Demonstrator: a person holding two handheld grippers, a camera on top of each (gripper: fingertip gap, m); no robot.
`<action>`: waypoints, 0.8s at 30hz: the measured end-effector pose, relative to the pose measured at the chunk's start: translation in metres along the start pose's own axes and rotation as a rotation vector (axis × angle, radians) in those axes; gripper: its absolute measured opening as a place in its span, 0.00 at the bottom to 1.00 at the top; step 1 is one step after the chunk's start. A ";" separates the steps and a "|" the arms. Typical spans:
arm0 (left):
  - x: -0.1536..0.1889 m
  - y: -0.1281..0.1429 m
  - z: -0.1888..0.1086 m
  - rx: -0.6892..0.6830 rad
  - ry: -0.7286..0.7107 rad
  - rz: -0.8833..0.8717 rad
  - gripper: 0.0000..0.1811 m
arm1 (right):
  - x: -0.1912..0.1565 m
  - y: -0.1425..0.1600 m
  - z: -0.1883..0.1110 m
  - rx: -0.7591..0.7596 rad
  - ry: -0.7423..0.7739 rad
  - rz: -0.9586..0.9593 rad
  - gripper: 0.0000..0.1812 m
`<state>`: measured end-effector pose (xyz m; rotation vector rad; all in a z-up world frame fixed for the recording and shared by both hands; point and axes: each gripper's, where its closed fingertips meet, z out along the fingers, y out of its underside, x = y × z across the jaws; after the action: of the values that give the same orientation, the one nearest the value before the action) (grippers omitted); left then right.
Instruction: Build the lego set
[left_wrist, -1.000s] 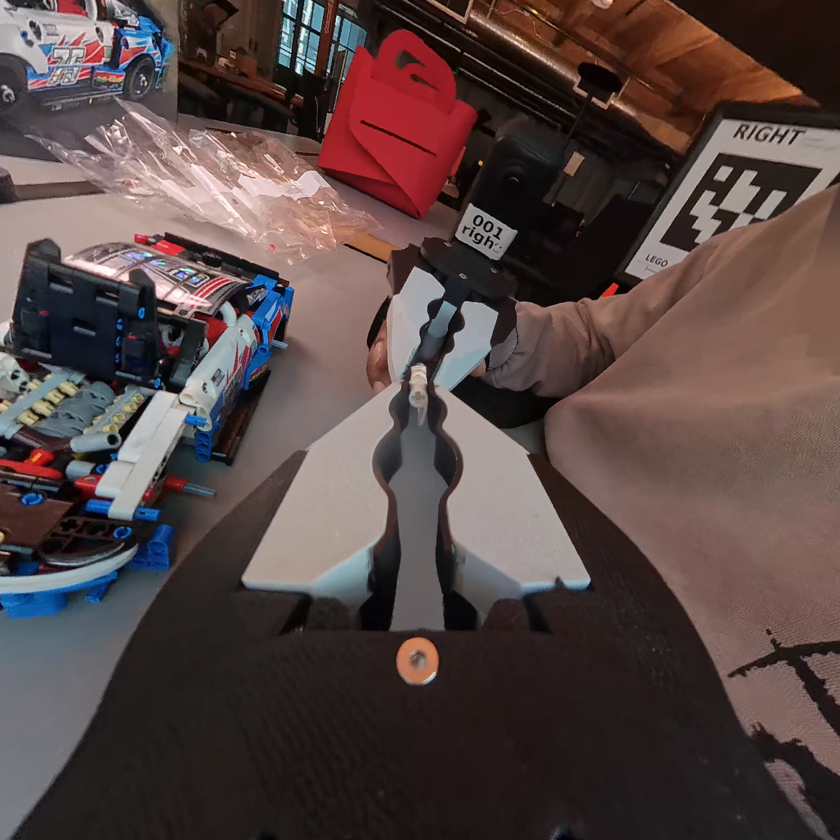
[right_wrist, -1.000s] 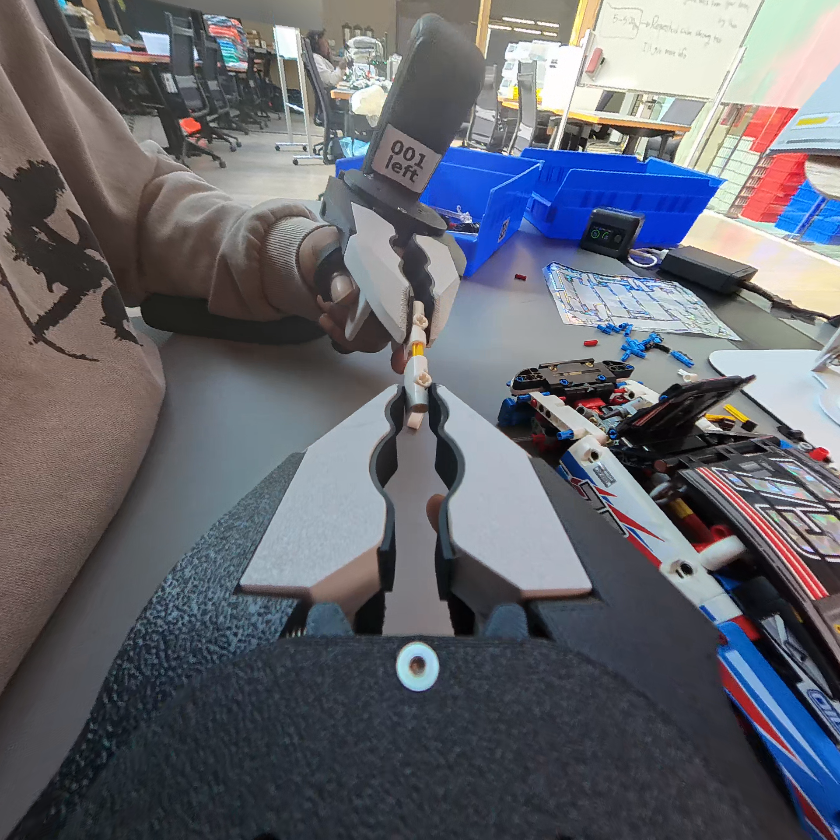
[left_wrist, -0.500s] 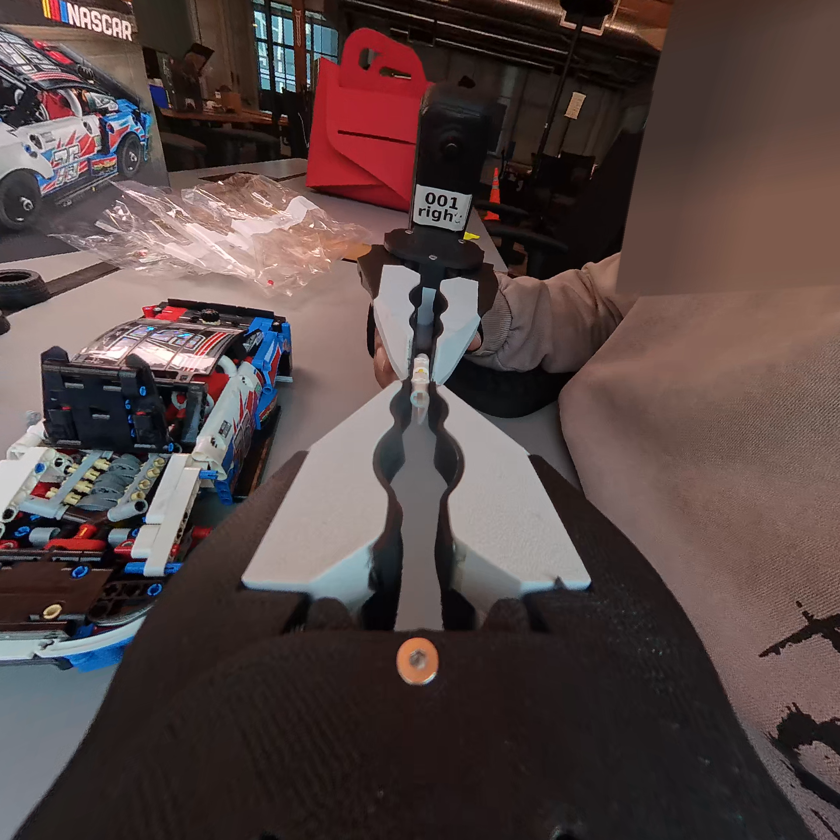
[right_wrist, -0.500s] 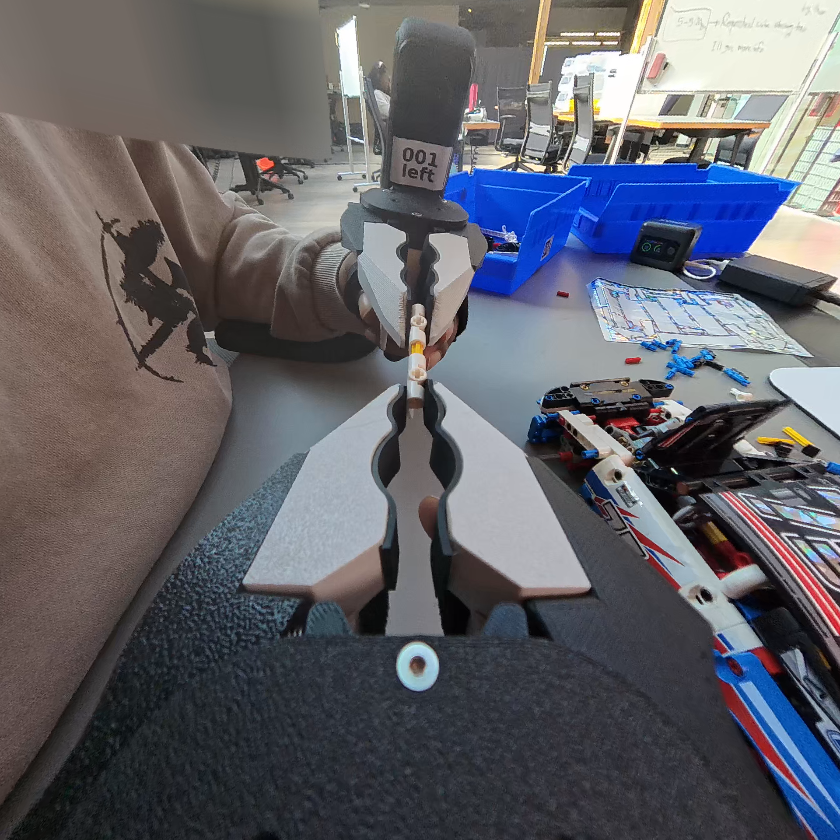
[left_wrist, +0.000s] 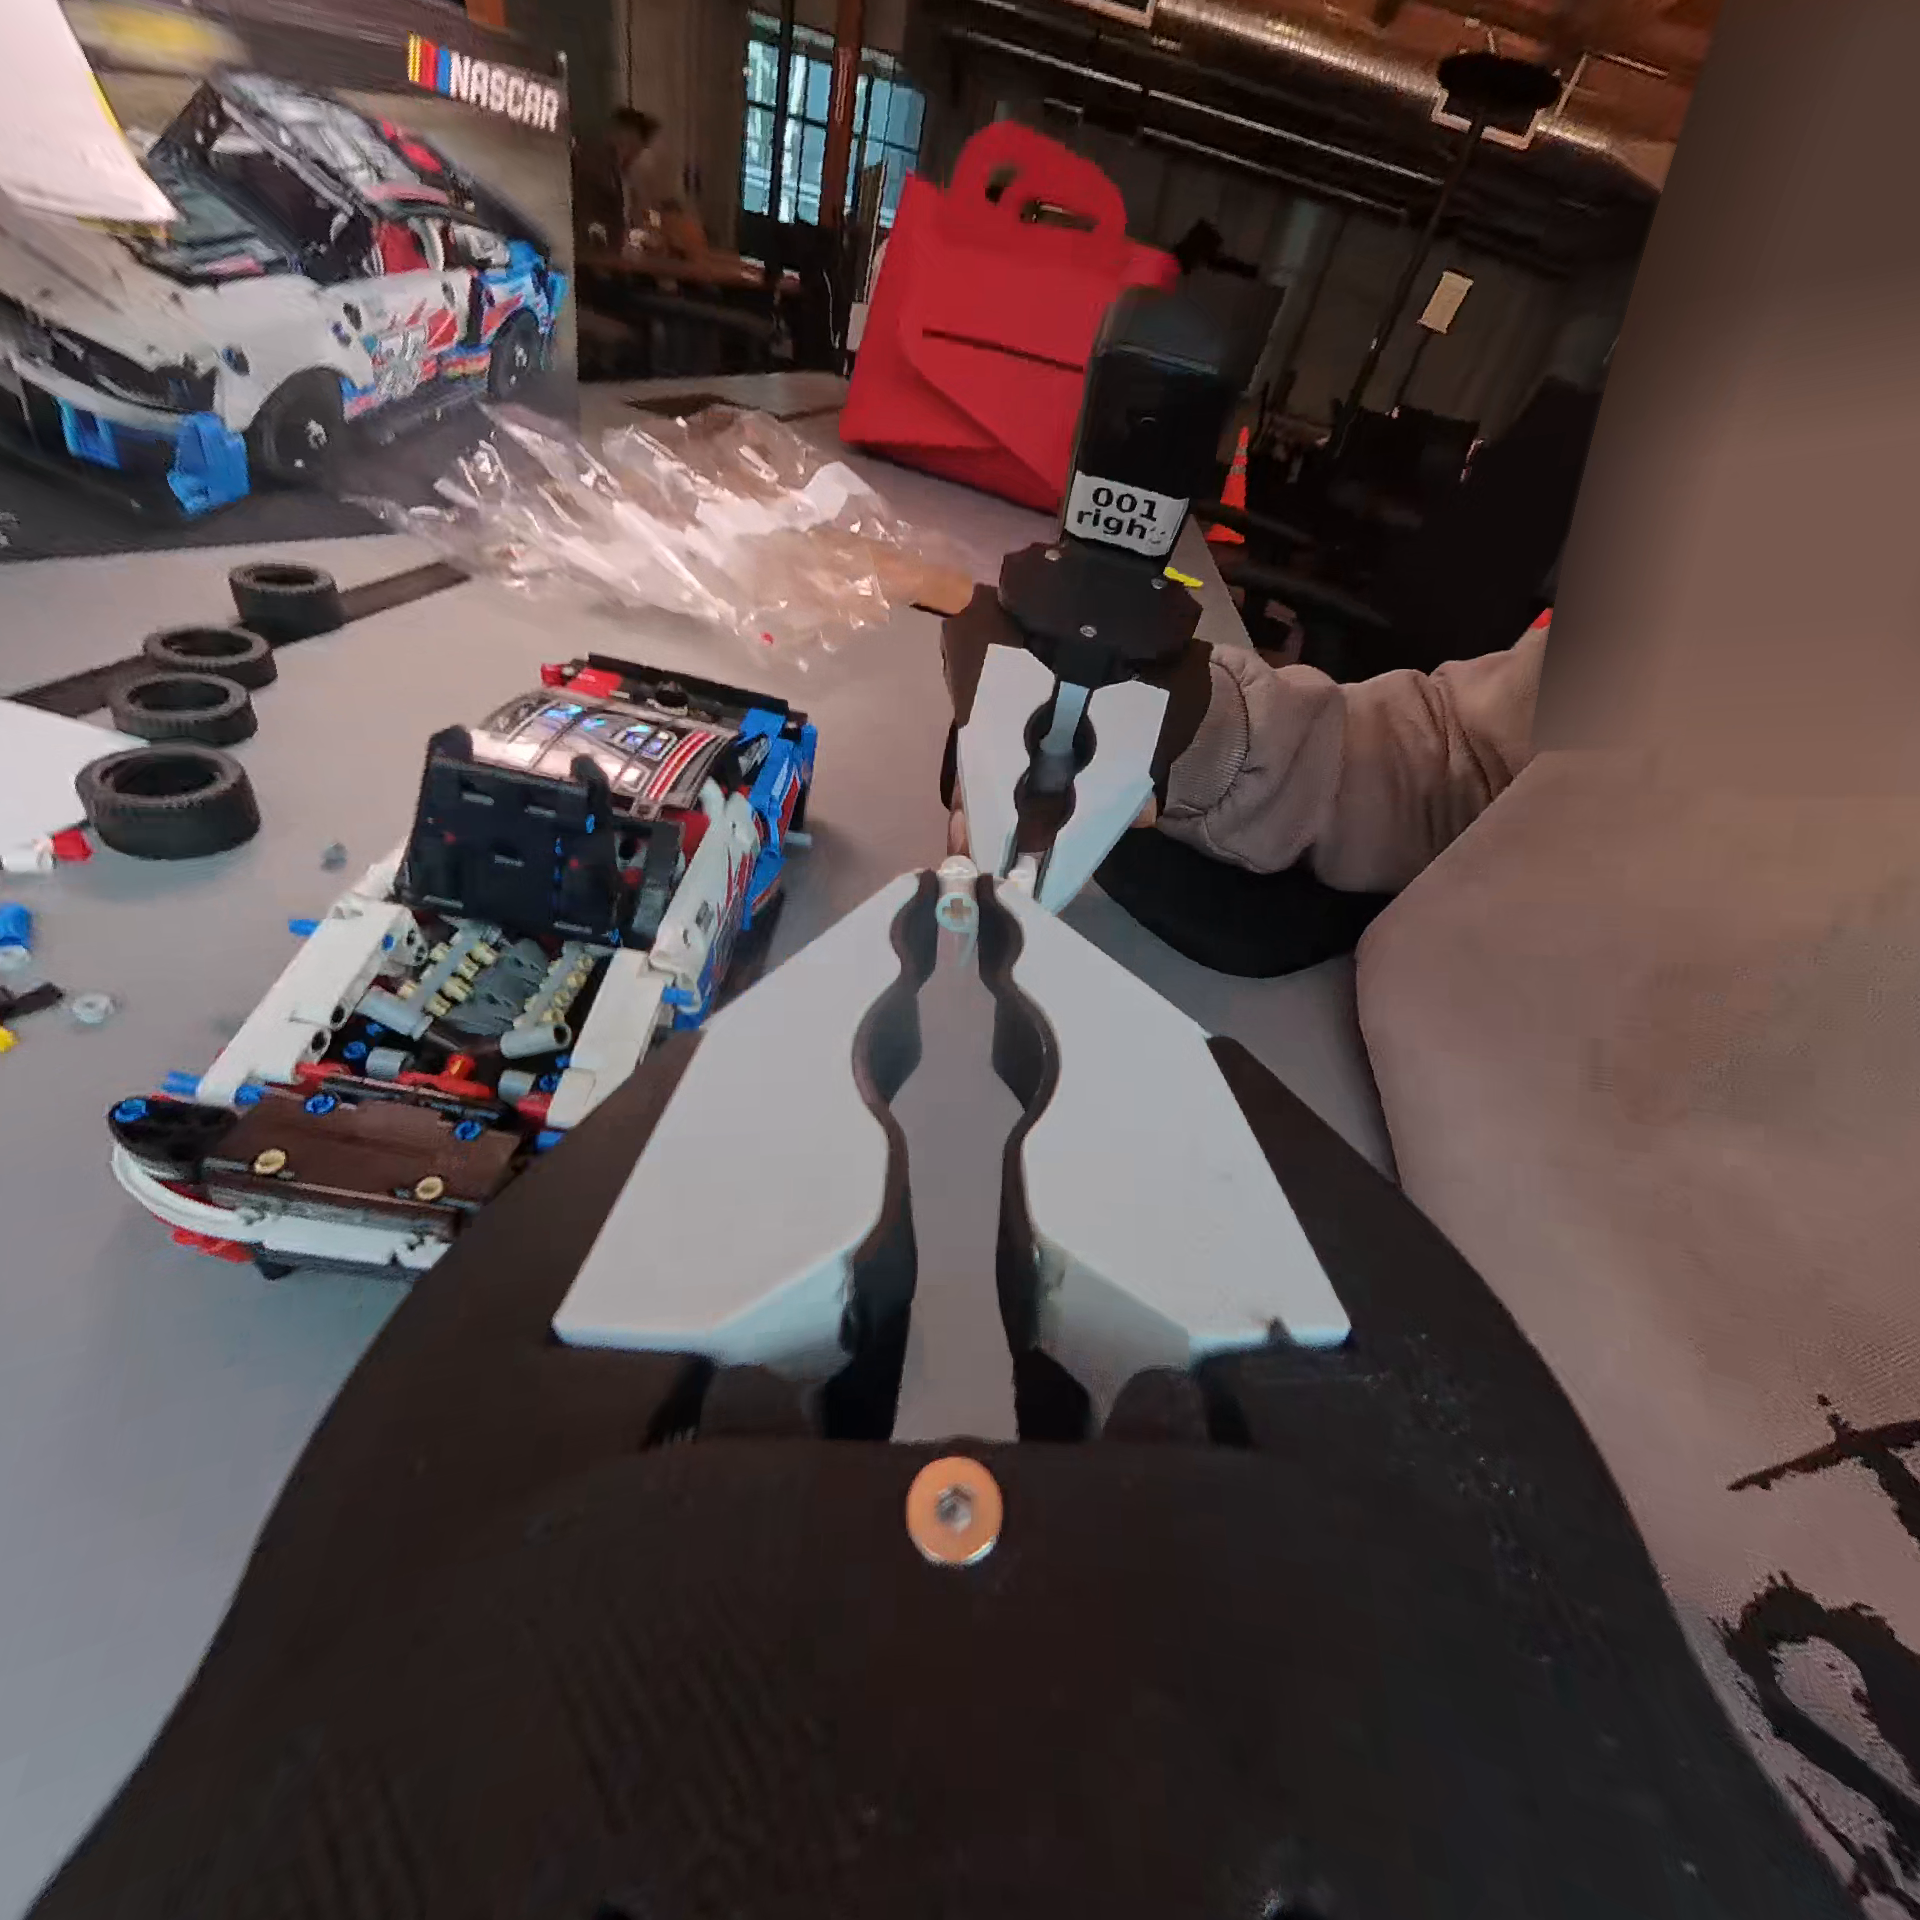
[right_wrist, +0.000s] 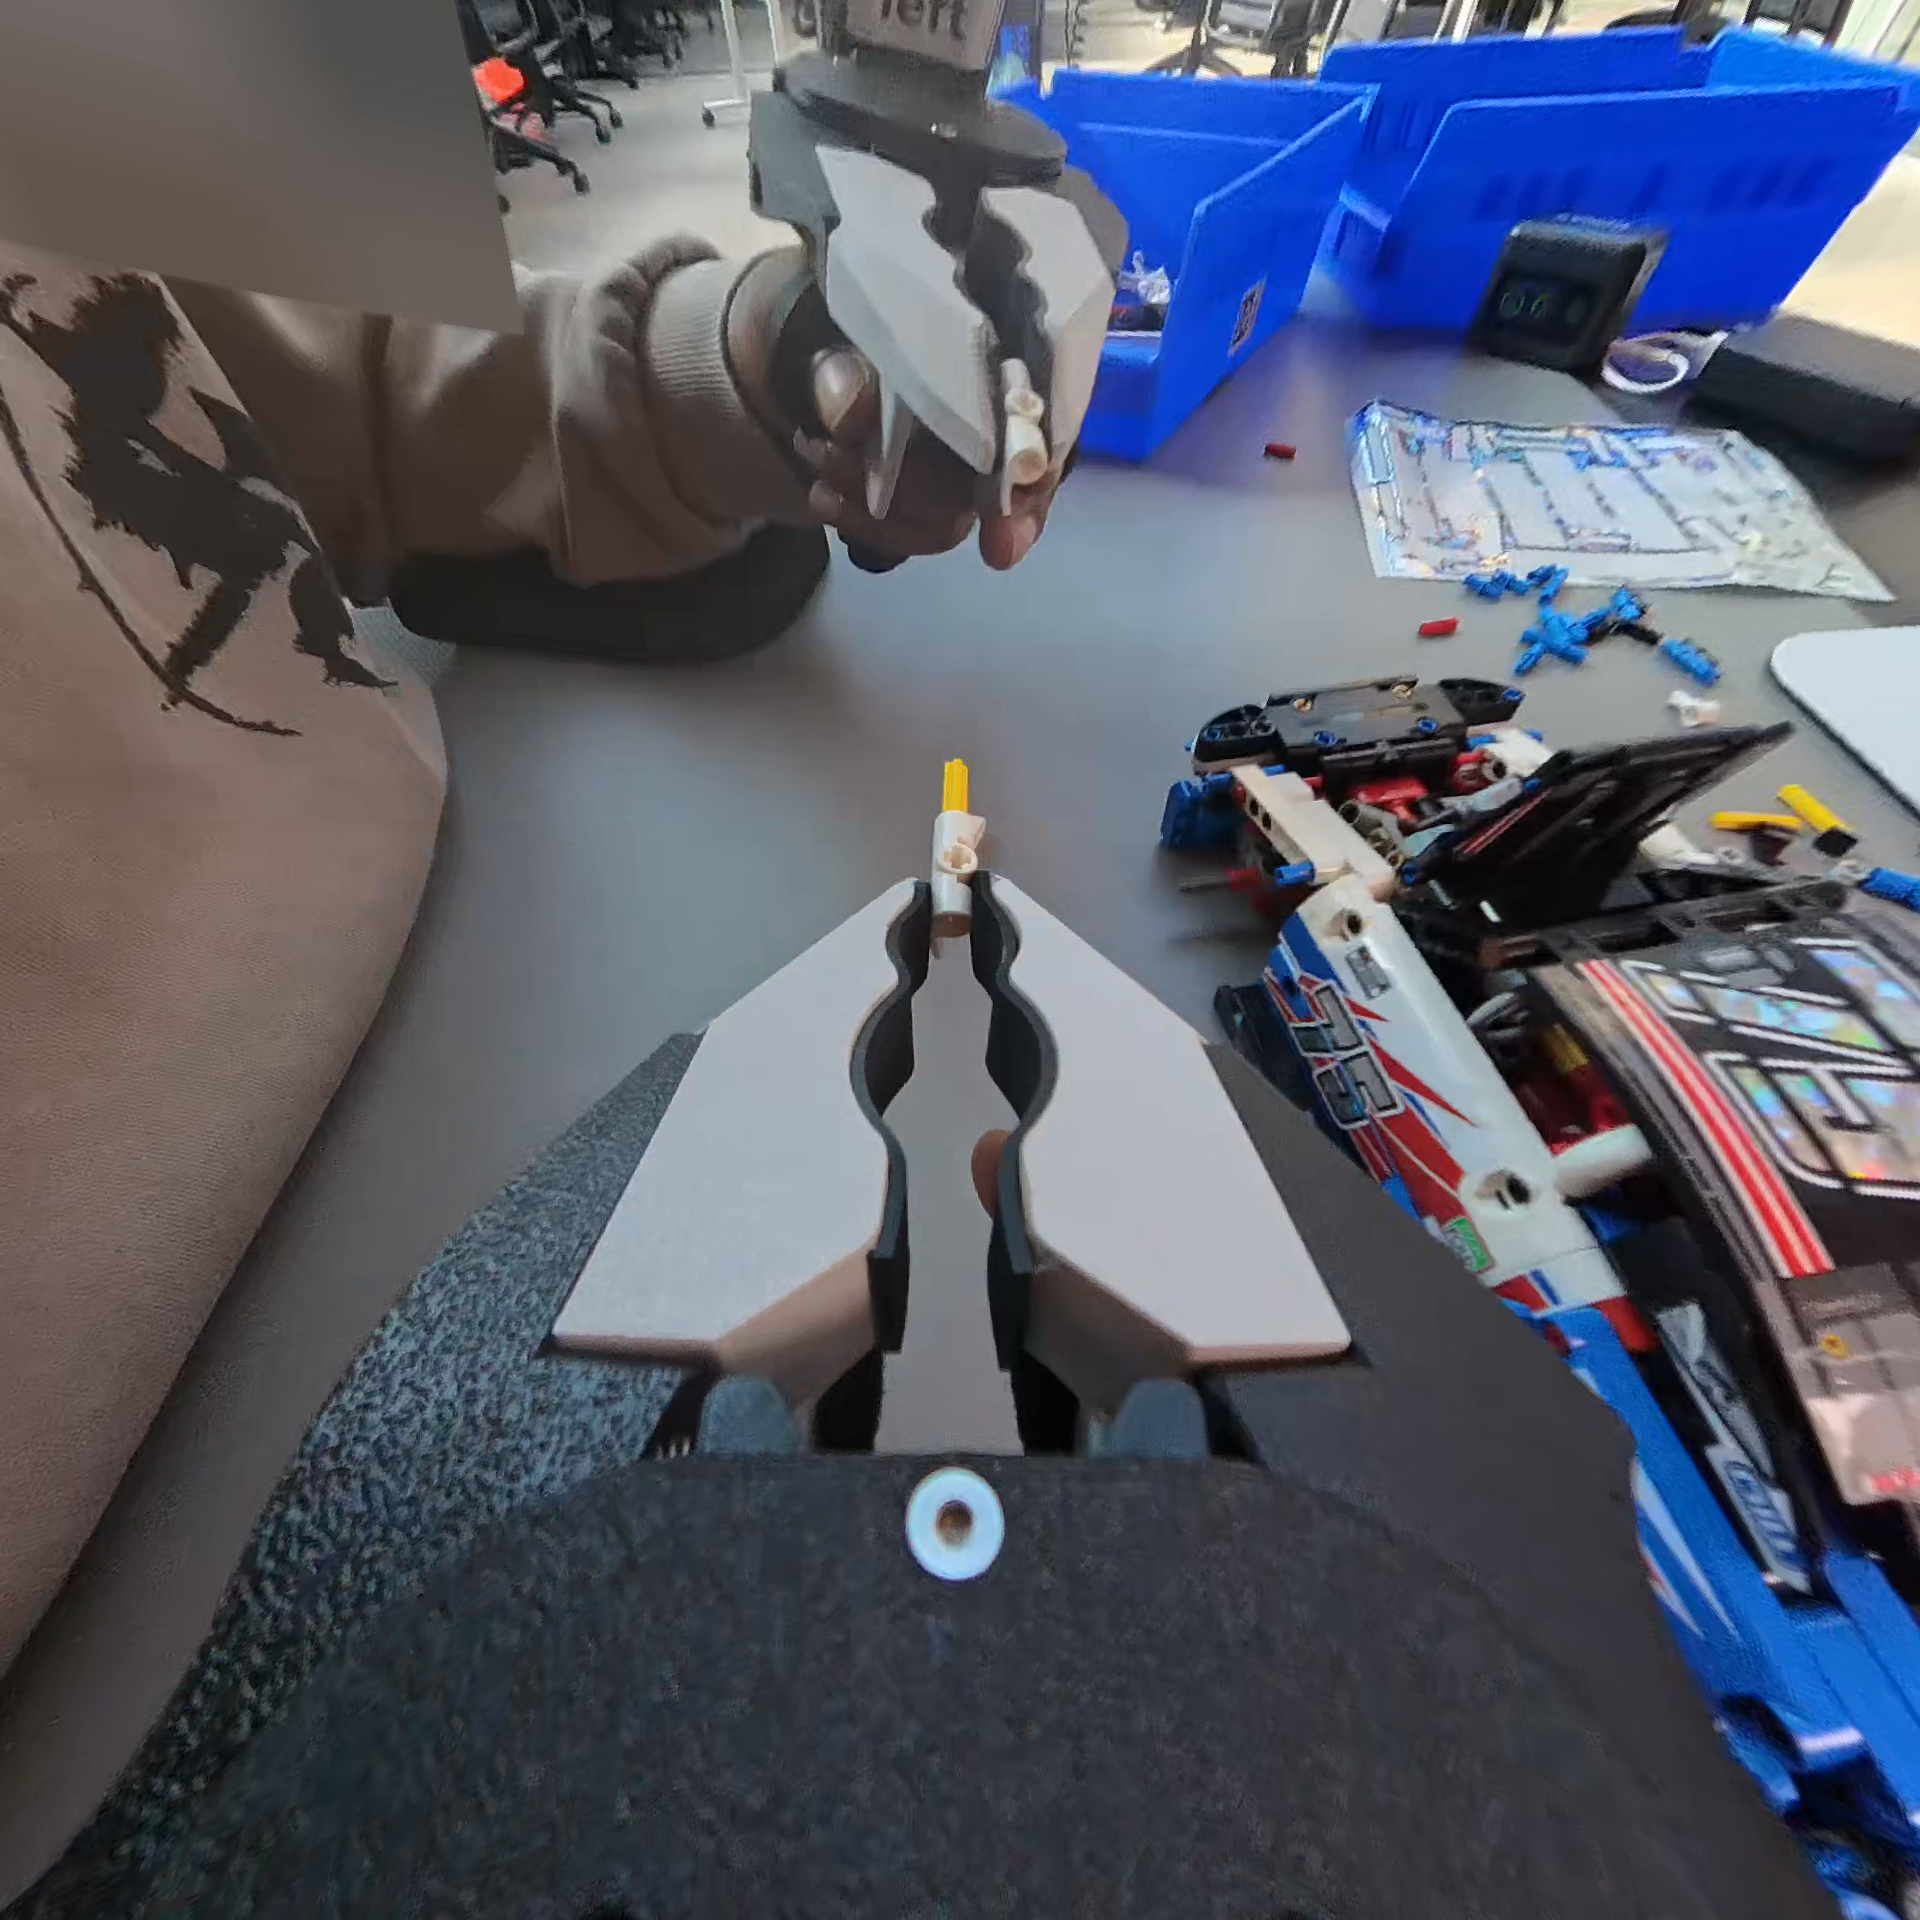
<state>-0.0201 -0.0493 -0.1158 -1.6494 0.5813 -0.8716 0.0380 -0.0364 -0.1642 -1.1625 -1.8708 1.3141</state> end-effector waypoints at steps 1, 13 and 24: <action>-0.005 0.006 -0.002 -0.022 -0.011 -0.016 0.03 | -0.001 0.004 0.002 0.000 -0.020 0.033 0.04; 0.013 0.067 0.019 -0.249 0.086 -0.128 0.03 | -0.004 -0.003 0.003 0.091 -0.040 0.134 0.04; 0.015 0.085 0.020 -0.341 0.095 -0.218 0.03 | -0.008 0.000 0.002 0.077 -0.037 0.116 0.04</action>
<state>0.0108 -0.0702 -0.1963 -2.0160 0.6509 -1.0573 0.0398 -0.0440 -0.1648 -1.2305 -1.7848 1.4672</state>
